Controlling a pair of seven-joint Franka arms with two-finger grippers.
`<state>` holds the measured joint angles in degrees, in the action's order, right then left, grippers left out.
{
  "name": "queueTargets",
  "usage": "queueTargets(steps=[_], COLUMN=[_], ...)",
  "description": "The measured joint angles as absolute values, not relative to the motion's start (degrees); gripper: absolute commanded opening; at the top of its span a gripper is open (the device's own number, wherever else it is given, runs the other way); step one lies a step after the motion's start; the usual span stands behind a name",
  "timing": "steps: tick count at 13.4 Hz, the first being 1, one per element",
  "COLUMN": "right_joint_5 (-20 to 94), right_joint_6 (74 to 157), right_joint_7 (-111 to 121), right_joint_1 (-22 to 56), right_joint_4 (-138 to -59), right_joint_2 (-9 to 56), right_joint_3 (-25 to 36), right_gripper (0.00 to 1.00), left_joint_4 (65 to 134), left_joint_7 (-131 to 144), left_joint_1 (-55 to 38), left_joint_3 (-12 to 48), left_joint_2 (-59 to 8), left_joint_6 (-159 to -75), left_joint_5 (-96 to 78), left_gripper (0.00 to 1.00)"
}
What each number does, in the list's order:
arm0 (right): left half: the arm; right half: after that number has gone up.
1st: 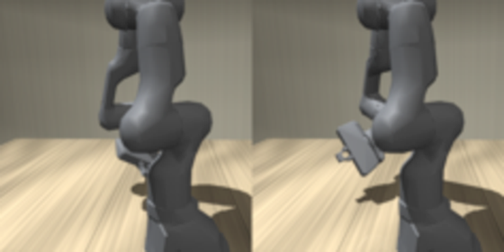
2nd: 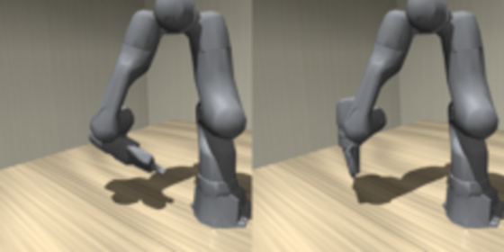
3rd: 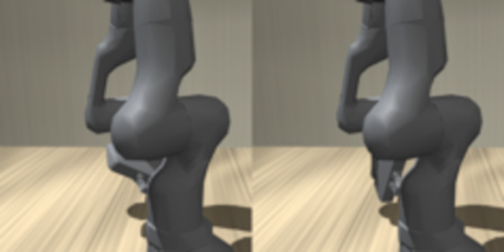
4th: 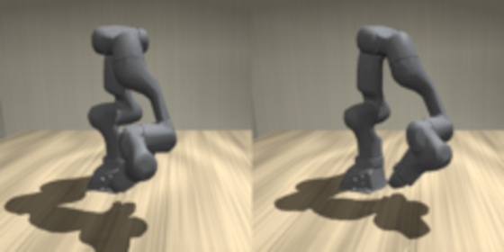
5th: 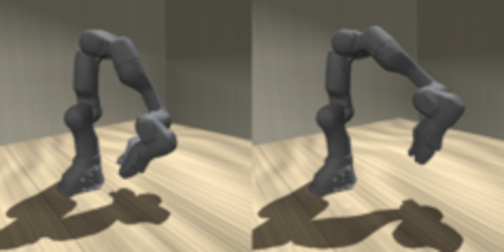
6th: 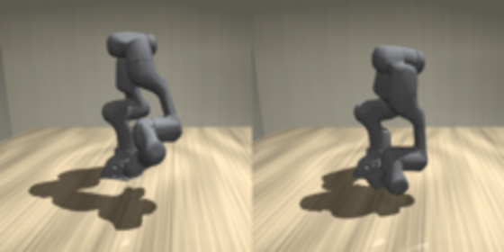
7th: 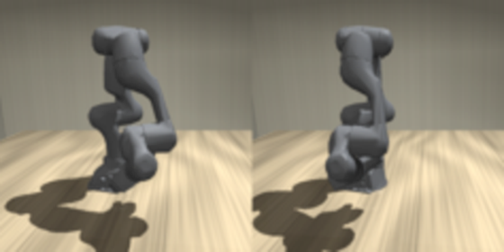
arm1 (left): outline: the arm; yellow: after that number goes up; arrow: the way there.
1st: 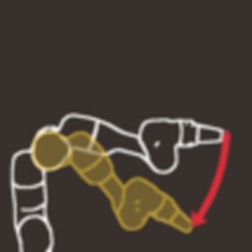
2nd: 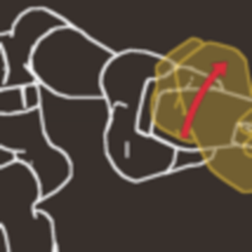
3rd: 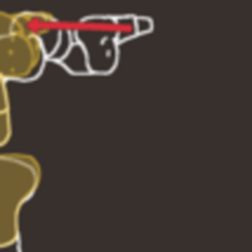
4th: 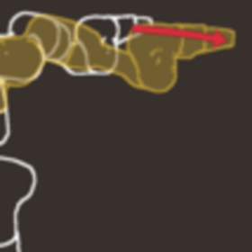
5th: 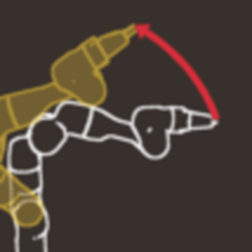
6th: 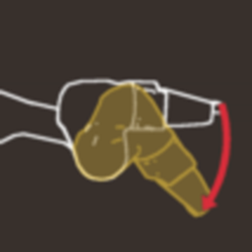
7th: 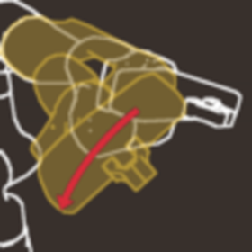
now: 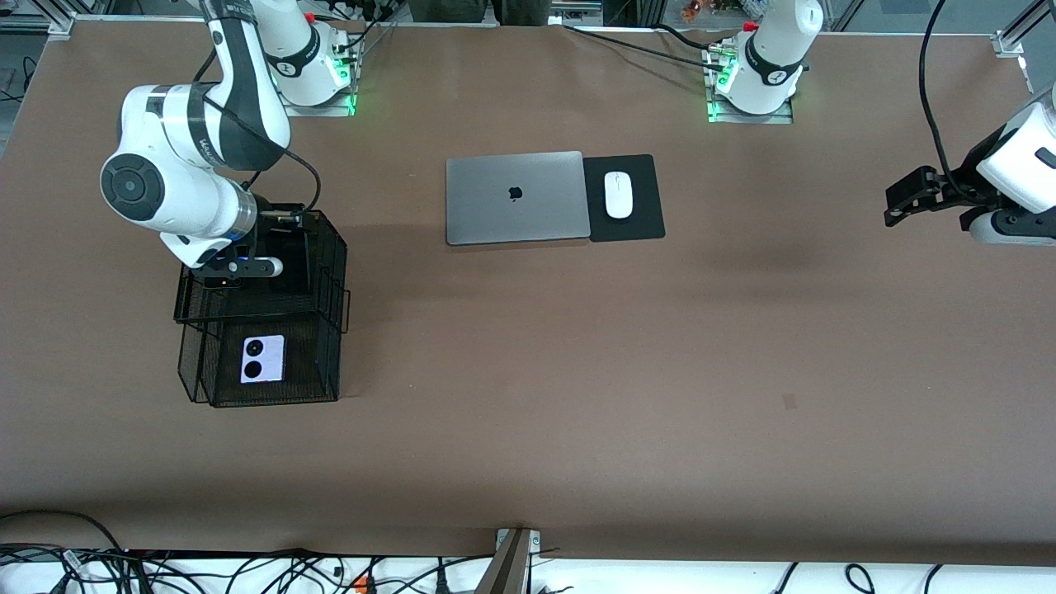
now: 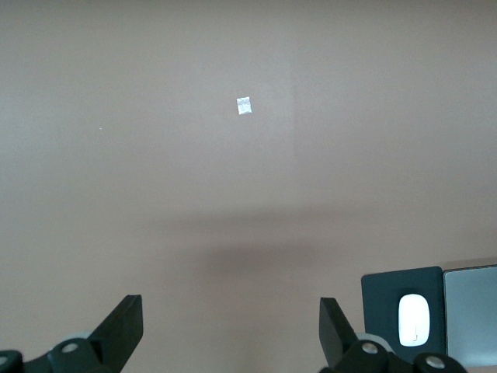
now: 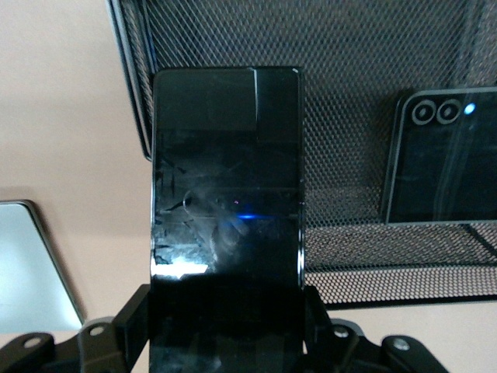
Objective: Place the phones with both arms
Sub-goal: 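Lower the long black phone into the basket and open the right gripper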
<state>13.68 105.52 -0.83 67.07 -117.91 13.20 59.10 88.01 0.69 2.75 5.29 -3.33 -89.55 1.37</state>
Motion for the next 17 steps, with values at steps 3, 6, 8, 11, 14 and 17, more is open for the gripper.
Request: queueTargets(steps=[3, 6, 8, 11, 14, 17], right_joint_5=[13.1, 13.1, 13.1, 13.2, 13.8, 13.9], right_joint_6=[108.7, 112.1, 112.3, 112.7, 112.6, 112.0], right_joint_7=[-0.8, -0.8, -0.9, -1.3, -1.7, -1.7], right_joint_1=[67.1, 67.0, 66.9, 66.8, 66.5, 66.4], right_joint_4=[-119.1, -119.4, -119.4, -119.4, -119.4, -118.1], right_joint_2=[13.3, 14.5, 15.8, 17.1, 18.0, 18.3], right_joint_3=[59.3, 59.7, 59.7, 59.8, 59.9, 59.9], right_gripper=[0.42, 0.44, 0.46, 0.99, 1.0, 1.0], left_joint_4=[88.0, 88.0, 88.0, 88.0, 88.0, 88.0], left_joint_7=[0.7, 0.7, 0.7, 0.7, 0.7, 0.7], left_joint_1=[2.8, 2.8, 2.8, 2.8, 2.8, 2.8], left_joint_3=[5.3, 5.3, 5.3, 5.3, 5.3, 5.3], left_joint_2=[-3.3, -3.3, -3.3, -3.3, -3.3, -3.3], left_joint_6=[-89.5, -89.5, -89.5, -89.5, -89.5, -89.5], left_joint_5=[1.4, 1.4, 1.4, 1.4, 1.4, 1.4], left_gripper=[1.0, 1.0, 1.0, 1.0, 1.0, 1.0])
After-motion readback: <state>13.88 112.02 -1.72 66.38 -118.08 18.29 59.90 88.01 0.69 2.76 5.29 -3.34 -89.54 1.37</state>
